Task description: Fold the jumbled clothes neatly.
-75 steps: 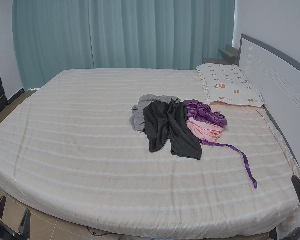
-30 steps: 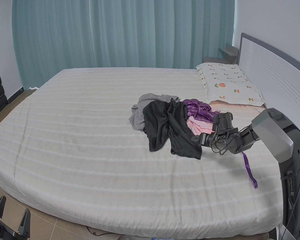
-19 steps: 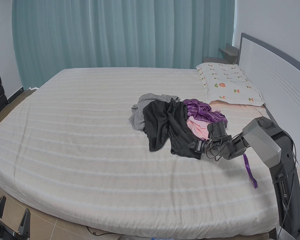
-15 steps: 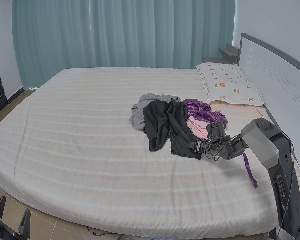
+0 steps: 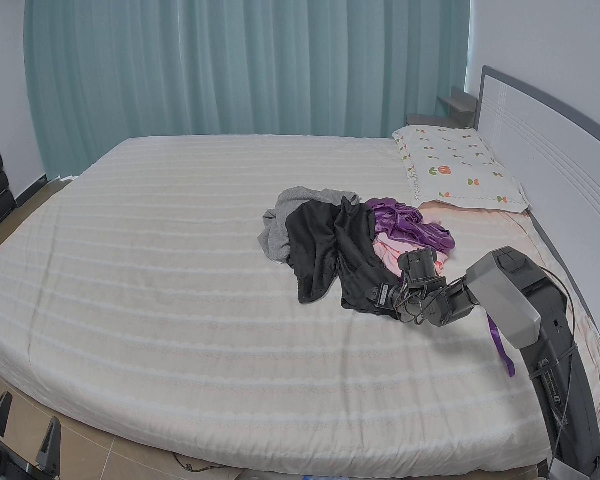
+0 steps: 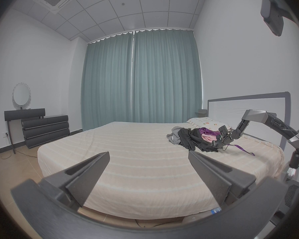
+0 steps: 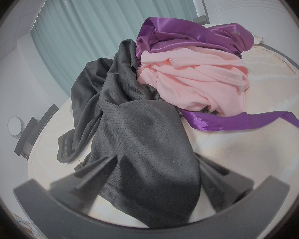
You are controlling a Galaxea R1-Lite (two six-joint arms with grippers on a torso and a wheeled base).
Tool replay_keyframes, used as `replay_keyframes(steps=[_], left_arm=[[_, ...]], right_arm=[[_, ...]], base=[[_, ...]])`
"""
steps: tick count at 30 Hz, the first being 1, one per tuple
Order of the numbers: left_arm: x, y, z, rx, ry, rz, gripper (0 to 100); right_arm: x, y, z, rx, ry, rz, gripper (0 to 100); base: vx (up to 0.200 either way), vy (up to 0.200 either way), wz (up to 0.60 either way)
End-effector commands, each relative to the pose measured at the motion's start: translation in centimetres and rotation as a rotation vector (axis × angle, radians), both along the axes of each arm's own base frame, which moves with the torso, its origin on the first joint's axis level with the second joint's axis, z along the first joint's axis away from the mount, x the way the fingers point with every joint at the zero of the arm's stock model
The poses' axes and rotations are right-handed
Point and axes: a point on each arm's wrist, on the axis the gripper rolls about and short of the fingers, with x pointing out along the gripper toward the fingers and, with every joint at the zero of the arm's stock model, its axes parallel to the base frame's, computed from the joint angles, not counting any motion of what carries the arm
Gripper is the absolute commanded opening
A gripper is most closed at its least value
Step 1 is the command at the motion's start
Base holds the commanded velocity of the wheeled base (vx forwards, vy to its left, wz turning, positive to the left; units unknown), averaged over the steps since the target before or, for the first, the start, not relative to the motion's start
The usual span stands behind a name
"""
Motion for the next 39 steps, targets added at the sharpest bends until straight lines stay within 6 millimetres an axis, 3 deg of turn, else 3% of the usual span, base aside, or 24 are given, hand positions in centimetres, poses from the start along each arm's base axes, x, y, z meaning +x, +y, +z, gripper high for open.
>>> replay_keyframes(steps=[1,5,7,10,13,18,19,20,21,23,27,31,32,33,39], left_arm=[[0.0,0.0,-0.5,0.000,0.006,0.000,100],[0.0,0.0,-0.5,0.000,0.006,0.000,100],[0.0,0.0,-0.5,0.000,0.006,0.000,100],[0.0,0.0,-0.5,0.000,0.006,0.000,100],[0.0,0.0,-0.5,0.000,0.006,0.000,100],[0.0,0.0,-0.5,0.000,0.006,0.000,100],[0.0,0.0,-0.5,0.000,0.006,0.000,100],[0.0,0.0,-0.5,0.000,0.006,0.000,100],[0.0,0.0,-0.5,0.000,0.006,0.000,100],[0.0,0.0,-0.5,0.000,0.006,-0.001,100],[0.0,0.0,-0.5,0.000,0.006,0.000,100],[0.0,0.0,-0.5,0.000,0.006,0.000,100],[0.0,0.0,-0.5,0.000,0.006,0.000,100],[0.0,0.0,-0.5,0.000,0.006,0.000,100],[0.0,0.0,-0.5,0.000,0.006,-0.001,100]], right_arm=[[0.1,0.2,0.3,0.010,-0.009,0.002,0],[-0.3,0.3,1.4,0.043,-0.003,-0.019,0],[-1.3,0.0,3.3,0.102,0.017,-0.048,0],[-2.2,-0.6,4.5,0.131,0.033,-0.056,0],[-4.2,-1.9,8.2,0.208,0.036,-0.055,0],[-7.8,-2.6,12.2,0.319,0.024,-0.033,0],[-7.8,-2.6,12.2,0.319,0.024,-0.033,0],[-9.4,-2.7,13.6,0.331,0.007,-0.019,0],[-9.4,-2.7,13.6,0.331,0.007,-0.019,0],[-12.2,-2.8,15.9,0.351,-0.031,0.007,0],[-15.5,-2.7,18.6,0.395,-0.083,0.045,0],[-21.2,-2.4,23.9,0.499,-0.183,0.156,0],[-21.2,-2.4,23.9,0.499,-0.183,0.156,0],[-23.2,-2.3,25.8,0.537,-0.225,0.197,0],[-26.7,-2.9,30.3,0.603,-0.363,0.268,0]], base=[[0.000,0.000,0.00],[0.000,0.000,0.00],[0.000,0.000,0.00],[0.000,0.000,0.00],[0.000,0.000,0.00],[0.000,0.000,0.00],[0.000,0.000,0.00],[0.000,0.000,0.00],[0.000,0.000,0.00],[0.000,0.000,0.00],[0.000,0.000,0.00],[0.000,0.000,0.00],[0.000,0.000,0.00],[0.000,0.000,0.00],[0.000,0.000,0.00]])
